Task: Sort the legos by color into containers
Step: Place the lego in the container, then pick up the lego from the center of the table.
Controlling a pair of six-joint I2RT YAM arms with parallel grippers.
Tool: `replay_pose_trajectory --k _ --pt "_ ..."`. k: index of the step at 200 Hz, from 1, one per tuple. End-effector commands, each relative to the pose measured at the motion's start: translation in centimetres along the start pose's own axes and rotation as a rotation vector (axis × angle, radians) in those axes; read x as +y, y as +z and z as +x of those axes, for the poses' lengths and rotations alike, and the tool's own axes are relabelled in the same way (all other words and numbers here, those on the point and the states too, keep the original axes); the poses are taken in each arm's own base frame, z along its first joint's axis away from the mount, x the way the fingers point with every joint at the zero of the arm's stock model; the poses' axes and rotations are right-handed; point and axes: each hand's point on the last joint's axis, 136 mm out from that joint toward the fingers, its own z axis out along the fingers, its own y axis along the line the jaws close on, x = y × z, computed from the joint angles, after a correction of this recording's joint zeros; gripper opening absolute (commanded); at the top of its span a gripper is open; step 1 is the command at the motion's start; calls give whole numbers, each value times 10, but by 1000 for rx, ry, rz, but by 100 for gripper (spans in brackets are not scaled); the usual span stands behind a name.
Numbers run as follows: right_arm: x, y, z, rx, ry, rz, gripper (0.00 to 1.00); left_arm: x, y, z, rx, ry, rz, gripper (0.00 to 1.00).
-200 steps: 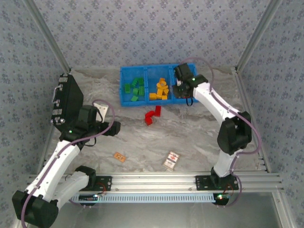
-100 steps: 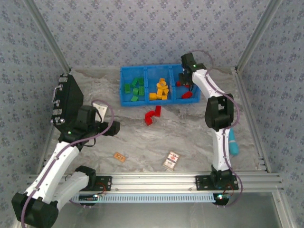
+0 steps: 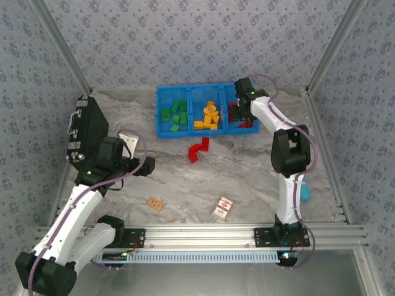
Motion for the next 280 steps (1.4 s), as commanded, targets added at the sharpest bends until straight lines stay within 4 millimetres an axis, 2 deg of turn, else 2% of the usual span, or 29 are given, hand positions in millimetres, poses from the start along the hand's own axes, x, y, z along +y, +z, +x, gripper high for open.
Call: replay_pose_trajectory --k 1,14,27,61,103,146,172,239,245,280 --pt "4 -62 -15 -113 33 12 56 -5 -3 -9 -31 8 30 100" --pt "16 -81 -10 -136 76 -19 55 -4 -4 -9 -38 8 28 100" --pt "36 -89 2 -116 160 -102 57 -4 -6 -10 -45 8 27 100" --pt "89 -89 45 -78 296 -201 59 -6 -12 -13 -70 9 35 100" --pt "129 -64 76 17 345 -244 61 -12 -16 -16 -87 4 68 100" --pt "162 -24 76 51 362 -277 64 -13 -24 -17 -120 1 76 100" --pt "170 -4 76 69 336 -253 68 -13 -27 -19 -130 0 76 100" --pt "171 23 65 77 239 -188 72 -10 -25 -18 -122 -8 59 100" --pt "169 26 71 101 226 -169 72 -10 -24 -18 -120 -7 57 100" --pt "169 35 78 130 171 -115 68 -9 -24 -18 -118 -6 50 100"
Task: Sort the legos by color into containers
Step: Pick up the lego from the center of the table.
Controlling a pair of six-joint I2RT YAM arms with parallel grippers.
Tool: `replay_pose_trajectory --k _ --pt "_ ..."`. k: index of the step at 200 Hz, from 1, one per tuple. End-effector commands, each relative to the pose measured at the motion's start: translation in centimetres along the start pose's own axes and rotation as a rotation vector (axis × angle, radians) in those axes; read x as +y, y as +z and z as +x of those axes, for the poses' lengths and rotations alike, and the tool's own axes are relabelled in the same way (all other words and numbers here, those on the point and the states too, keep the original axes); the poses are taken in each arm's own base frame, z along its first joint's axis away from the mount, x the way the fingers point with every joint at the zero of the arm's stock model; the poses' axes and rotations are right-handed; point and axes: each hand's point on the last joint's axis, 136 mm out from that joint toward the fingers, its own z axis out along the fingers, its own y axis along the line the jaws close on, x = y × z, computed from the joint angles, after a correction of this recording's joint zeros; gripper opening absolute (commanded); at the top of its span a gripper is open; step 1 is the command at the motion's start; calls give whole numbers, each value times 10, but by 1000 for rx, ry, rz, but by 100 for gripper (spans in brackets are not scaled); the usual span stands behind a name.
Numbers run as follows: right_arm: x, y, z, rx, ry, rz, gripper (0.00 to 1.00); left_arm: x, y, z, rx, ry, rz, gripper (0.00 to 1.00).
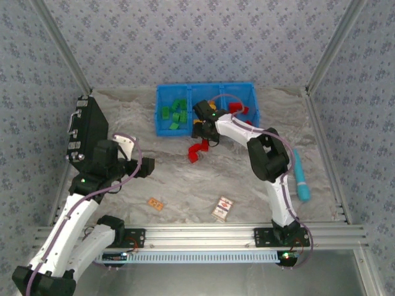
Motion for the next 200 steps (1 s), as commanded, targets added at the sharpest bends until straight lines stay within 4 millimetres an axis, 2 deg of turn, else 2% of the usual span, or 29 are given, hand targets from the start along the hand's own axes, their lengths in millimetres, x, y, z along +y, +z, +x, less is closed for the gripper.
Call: replay_pose_trajectory --k 1,53,74,100,125,142,162,177,200 --pt "-13 9 8 30 -49 92 68 2 -1 -7 -26 -6 -8 100" --pt "-25 15 18 57 -57 142 59 3 2 -6 -15 -3 -14 100" --pt "-31 16 24 67 -60 159 48 4 2 -6 -12 -3 -16 100" --pt "-38 5 28 71 -57 166 34 5 4 -5 -6 -2 -19 100" --pt "-49 -12 27 79 -99 162 28 6 4 -4 -1 -2 -29 100" --pt "-53 -32 22 73 -113 132 26 5 5 -3 1 -7 -21 100" --pt "-58 -71 10 35 -163 120 25 6 4 -3 -1 -6 -28 100" --pt "-62 -110 -9 -53 -193 110 26 8 6 -2 0 -2 -39 100" --pt "-74 -164 -51 -196 -203 99 27 9 8 -1 11 -6 -39 100"
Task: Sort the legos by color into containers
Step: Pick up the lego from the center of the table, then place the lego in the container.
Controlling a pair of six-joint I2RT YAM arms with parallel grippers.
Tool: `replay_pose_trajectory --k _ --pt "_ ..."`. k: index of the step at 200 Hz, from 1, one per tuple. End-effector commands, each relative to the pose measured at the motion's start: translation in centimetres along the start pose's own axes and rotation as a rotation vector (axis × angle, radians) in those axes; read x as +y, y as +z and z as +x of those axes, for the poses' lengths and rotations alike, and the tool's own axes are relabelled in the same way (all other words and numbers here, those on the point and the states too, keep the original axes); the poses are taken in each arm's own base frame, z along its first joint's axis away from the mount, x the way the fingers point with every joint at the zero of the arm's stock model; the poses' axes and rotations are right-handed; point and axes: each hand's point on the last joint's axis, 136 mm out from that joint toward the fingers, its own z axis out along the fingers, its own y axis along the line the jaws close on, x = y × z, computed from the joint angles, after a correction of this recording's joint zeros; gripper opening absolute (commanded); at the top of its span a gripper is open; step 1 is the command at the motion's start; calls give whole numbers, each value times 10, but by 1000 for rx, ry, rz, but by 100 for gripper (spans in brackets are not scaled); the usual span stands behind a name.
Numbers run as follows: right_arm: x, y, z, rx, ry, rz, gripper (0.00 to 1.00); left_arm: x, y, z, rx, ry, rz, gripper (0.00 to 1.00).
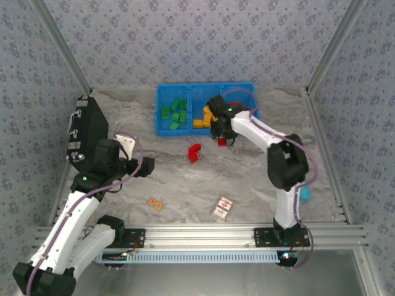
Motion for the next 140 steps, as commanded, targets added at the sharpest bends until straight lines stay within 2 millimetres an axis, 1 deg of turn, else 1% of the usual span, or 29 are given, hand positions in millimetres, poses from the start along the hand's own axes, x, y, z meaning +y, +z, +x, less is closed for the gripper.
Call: replay_pose_trajectory --k 1,13,22,40,51,74,102,122,140 --pt "-27 -67 -42 -157 -50 21 27 4 2 -4 -13 -4 -14 100" --pt "-43 -80 -59 -196 -52 43 28 4 2 -4 -14 -3 -17 100" --pt "-55 -82 -70 -217 -48 57 29 5 1 -4 -15 -2 -24 100" --pt "-80 -74 -85 -243 -16 85 30 6 0 -5 -19 1 -29 100" --pt "-88 -66 -91 -248 1 78 29 6 -1 -6 -28 2 -28 100" --pt "-97 -49 -105 -265 -2 82 29 8 -4 -6 -36 3 -41 100" --pt "-106 -24 -124 -282 17 75 29 5 -4 -7 -44 3 -27 100" --pt "-107 -7 -136 -280 12 66 29 5 -2 -6 -35 2 -21 100" --pt "-106 11 -142 -263 8 55 30 5 -1 -5 -26 -1 -24 100"
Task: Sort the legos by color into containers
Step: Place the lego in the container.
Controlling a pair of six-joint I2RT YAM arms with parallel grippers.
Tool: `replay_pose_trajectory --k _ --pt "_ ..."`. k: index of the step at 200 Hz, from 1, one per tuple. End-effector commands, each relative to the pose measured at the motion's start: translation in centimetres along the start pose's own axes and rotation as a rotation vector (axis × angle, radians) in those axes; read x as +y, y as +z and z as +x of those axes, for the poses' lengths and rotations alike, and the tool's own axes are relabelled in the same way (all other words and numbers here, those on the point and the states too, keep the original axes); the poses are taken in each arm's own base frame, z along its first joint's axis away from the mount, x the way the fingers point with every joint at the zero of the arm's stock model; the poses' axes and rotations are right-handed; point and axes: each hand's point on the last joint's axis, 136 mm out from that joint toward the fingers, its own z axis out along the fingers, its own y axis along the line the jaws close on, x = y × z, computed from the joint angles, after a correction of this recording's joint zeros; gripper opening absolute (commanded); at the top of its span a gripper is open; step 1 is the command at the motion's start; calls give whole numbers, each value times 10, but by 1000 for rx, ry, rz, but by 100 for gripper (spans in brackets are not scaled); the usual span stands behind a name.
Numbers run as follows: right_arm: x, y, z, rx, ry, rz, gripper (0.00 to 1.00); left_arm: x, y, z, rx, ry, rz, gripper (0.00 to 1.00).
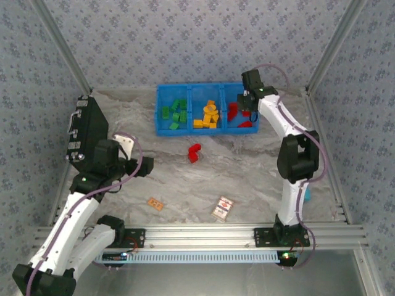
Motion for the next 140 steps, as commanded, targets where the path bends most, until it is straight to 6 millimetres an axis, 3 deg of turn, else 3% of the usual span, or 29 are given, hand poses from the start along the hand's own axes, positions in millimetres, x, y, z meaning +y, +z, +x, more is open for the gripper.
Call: replay_pose_trajectory --k 1,41,71,104,126,140 --pt "5 11 -24 -48 -14 -37 30 2 2 -3 -13 -1 -3 100" --pt "12 48 -17 -3 -16 -47 38 2 3 -2 -6 -1 -6 100" --pt "11 49 -14 3 -13 -41 49 2 4 -2 -3 -2 -3 100" --pt "9 19 -21 -37 -35 -43 52 2 5 -1 1 0 -4 100" --pt "16 -16 -21 -77 -52 -81 50 2 5 -2 -1 2 -4 100" --pt "31 -41 -15 -108 -72 -136 50 3 5 -2 -2 1 -8 100"
